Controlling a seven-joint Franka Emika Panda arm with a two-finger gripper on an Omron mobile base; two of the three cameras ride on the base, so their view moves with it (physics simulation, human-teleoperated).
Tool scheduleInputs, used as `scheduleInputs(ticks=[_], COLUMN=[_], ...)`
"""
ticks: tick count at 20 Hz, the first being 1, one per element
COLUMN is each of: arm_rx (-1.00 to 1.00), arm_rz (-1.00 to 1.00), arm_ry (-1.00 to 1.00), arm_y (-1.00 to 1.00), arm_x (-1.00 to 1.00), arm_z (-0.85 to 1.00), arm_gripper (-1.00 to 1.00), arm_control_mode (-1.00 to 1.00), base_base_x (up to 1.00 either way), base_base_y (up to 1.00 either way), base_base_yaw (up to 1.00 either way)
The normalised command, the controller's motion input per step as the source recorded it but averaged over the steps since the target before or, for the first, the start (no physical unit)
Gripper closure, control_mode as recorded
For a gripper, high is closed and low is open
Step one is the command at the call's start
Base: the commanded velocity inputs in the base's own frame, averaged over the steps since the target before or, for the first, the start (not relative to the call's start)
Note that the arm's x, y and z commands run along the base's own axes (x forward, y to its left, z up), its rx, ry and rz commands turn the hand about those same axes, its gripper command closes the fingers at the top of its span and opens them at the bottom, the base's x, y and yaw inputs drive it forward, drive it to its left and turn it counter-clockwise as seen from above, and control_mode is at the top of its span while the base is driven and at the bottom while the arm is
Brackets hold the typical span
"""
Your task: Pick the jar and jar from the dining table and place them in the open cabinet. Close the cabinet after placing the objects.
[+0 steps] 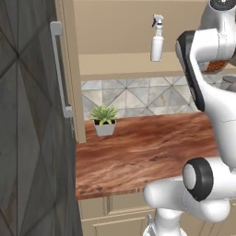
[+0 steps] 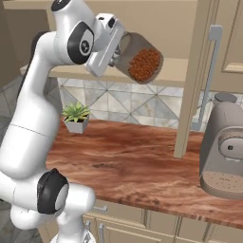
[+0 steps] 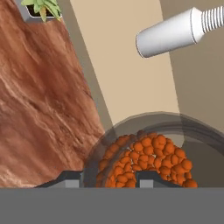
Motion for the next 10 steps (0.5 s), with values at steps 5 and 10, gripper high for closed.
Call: scheduleInputs(ticks=[5,10], arm_rx=[-0.16,-0.02], arm_rz=[0.05,0.1], arm_ry=[-0.06,-0.05], arm_y=[-0.01,-0.01], arm_x=[0.27,0.25], arm_z=[0.0,0.0], arm_gripper=[1.0,1.0], arm_control_mode=[-1.0,-1.0], base_base_x=[0.0,0.0], base_base_y=[0.0,0.0], base_base_yaw=[0.0,0.0])
